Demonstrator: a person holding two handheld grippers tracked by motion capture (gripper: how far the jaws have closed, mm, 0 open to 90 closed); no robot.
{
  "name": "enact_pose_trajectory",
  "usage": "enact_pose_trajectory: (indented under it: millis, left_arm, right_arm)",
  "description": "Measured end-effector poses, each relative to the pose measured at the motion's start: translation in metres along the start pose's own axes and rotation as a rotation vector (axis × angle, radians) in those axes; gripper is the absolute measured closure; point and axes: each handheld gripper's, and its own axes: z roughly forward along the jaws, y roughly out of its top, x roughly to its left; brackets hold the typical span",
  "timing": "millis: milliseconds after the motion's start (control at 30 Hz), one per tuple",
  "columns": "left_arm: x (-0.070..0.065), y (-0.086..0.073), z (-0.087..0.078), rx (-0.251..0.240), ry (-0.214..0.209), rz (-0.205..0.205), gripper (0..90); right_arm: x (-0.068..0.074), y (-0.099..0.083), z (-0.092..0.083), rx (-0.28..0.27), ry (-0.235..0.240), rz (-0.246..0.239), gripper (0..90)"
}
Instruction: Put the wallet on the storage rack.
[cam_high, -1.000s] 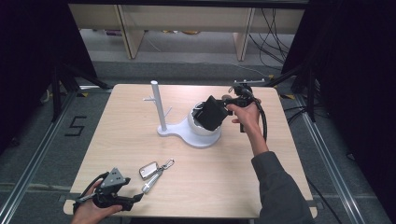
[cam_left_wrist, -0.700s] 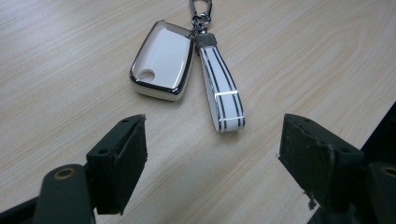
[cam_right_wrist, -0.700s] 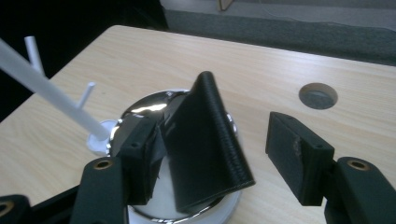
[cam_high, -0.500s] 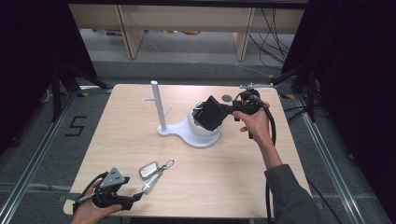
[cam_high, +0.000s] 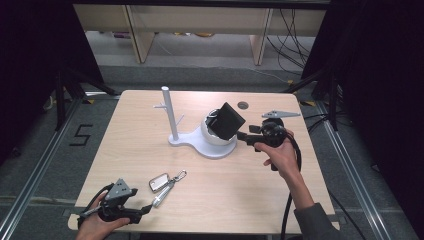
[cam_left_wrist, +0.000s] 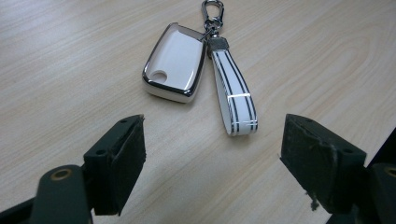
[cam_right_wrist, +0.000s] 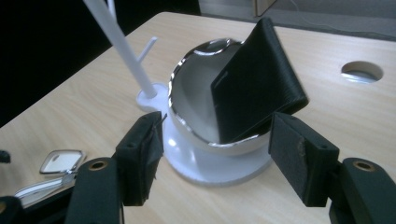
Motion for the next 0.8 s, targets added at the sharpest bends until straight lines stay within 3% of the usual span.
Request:
enact_pose_trajectory:
  millis: [33, 67, 133, 167, 233, 333, 367, 400, 500, 533, 600, 633, 733, 800]
  left_arm:
    - [0.001, 0.000, 0.000, 0.000, 0.003, 0.004, 21.7]
    - [0.000, 0.000, 0.000, -0.021, -0.003, -0.022, 21.7]
    - [0.001, 0.000, -0.001, -0.021, -0.004, -0.020, 21.6]
    - [0.002, -0.001, -0.002, -0.022, 0.000, -0.020, 21.5]
    - [0.002, 0.000, -0.002, -0.023, 0.000, -0.020, 21.5]
    - [0.002, 0.000, -0.001, -0.024, 0.001, -0.026, 21.4]
    - [0.002, 0.000, -0.001, -0.027, 0.004, -0.031, 21.4]
    - [0.003, 0.001, -0.001, -0.024, 0.005, -0.028, 21.4]
    - [0.002, 0.000, 0.002, -0.045, 0.007, -0.052, 21.3]
    - [0.001, 0.000, 0.002, -0.049, 0.009, -0.063, 21.3]
    - [0.004, 0.001, 0.000, -0.027, 0.007, -0.034, 21.2]
    - [0.002, 0.001, 0.002, -0.057, 0.008, -0.057, 21.2]
    - [0.002, 0.000, 0.002, -0.041, 0.014, -0.060, 21.1]
    - [0.002, 0.000, 0.002, -0.042, 0.012, -0.058, 21.0]
  right_arm:
    - [0.001, -0.004, 0.000, -0.002, 0.011, 0.005, 35.8]
    - [0.001, -0.004, 0.000, -0.002, 0.011, 0.005, 35.8]
    - [0.005, -0.011, -0.002, -0.003, 0.022, 0.021, 35.6]
    - [0.004, -0.017, -0.002, -0.008, 0.026, -0.004, 34.8]
    - [0.007, -0.021, -0.004, 0.004, 0.037, 0.024, 33.7]
    - [0.007, -0.029, -0.006, -0.006, 0.045, 0.002, 32.5]
    - [0.010, -0.032, -0.006, 0.004, 0.058, 0.029, 32.1]
    - [0.009, -0.035, -0.005, 0.000, 0.055, 0.012, 31.6]
    - [0.012, -0.042, -0.003, 0.021, 0.049, 0.041, 30.9]
    - [0.011, -0.045, -0.001, 0.036, 0.052, 0.015, 30.7]
    - [0.014, -0.053, 0.005, 0.067, 0.048, 0.001, 30.5]
    - [0.016, -0.056, 0.008, 0.083, 0.047, -0.008, 30.3]
    - [0.022, -0.065, 0.014, 0.112, 0.035, -0.029, 30.3]
    - [0.028, -0.073, 0.016, 0.136, 0.052, -0.023, 30.1]
